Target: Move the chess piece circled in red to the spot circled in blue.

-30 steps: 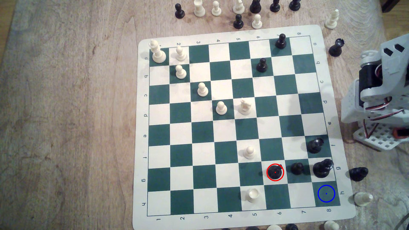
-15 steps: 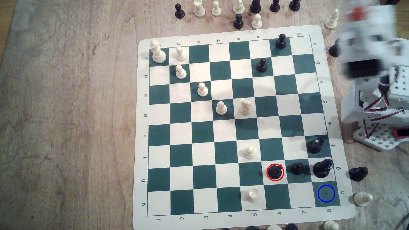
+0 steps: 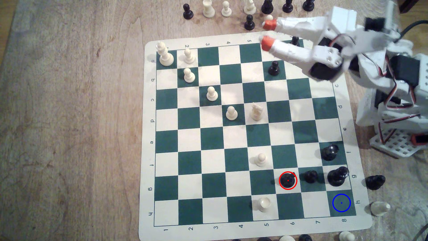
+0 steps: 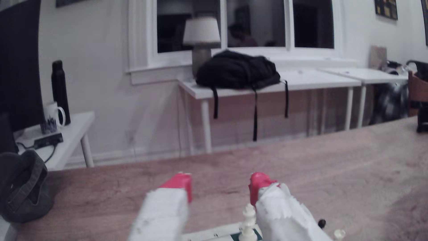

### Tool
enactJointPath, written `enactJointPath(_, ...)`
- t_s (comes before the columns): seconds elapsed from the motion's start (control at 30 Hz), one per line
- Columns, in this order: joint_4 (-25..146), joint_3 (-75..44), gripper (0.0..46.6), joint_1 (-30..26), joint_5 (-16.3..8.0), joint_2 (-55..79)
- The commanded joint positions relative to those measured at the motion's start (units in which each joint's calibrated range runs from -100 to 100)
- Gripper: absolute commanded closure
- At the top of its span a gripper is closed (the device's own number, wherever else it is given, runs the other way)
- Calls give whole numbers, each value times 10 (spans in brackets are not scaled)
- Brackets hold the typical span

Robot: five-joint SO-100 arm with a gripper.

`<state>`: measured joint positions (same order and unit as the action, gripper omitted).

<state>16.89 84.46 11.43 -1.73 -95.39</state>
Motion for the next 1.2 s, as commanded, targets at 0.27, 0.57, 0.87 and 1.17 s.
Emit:
enactJointPath(0.27, 444, -318, 209, -101, 23, 97)
enactJointPath(0.57, 617, -359, 262, -272, 5, 179)
enactJointPath(0.87, 629, -334, 276, -346, -14, 266)
enactJointPath(1.17, 529, -289, 308, -387, -21, 356)
